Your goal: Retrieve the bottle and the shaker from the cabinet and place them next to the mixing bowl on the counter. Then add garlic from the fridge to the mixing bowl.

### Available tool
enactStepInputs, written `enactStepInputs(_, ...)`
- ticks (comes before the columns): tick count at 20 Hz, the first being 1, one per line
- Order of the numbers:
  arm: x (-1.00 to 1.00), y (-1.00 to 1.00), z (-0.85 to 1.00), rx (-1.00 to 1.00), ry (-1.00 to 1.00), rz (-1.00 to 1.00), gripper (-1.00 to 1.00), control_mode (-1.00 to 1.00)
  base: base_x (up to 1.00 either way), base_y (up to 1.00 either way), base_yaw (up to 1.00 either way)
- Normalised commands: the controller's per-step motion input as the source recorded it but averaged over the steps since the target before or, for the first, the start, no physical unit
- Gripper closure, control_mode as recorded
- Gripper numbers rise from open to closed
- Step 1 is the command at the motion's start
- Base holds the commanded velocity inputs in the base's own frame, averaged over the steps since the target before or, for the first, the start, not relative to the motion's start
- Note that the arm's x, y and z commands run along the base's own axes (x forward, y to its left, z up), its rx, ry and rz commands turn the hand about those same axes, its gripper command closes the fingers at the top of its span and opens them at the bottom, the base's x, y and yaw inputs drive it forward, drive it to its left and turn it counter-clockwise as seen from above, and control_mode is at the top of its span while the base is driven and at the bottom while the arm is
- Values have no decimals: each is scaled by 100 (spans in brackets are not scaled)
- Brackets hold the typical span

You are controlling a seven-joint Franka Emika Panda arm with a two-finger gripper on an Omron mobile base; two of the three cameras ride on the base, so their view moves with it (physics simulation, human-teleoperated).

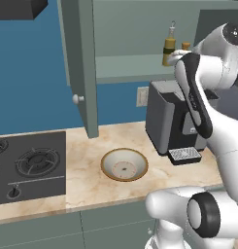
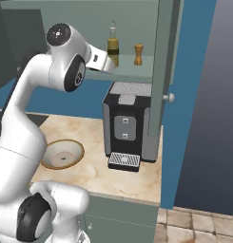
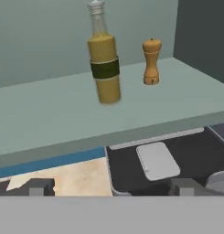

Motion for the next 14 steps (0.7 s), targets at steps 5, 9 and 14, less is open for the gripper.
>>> enactStepInputs(5,33,-8,0,0,-1,14,-100,-100,0,0,0)
enactStepInputs(9,62,-8,0,0,0,1,-100,-100,0,0,0)
enactStepInputs(14,37,-9,0,0,0,0,-100,-100,0,0,0)
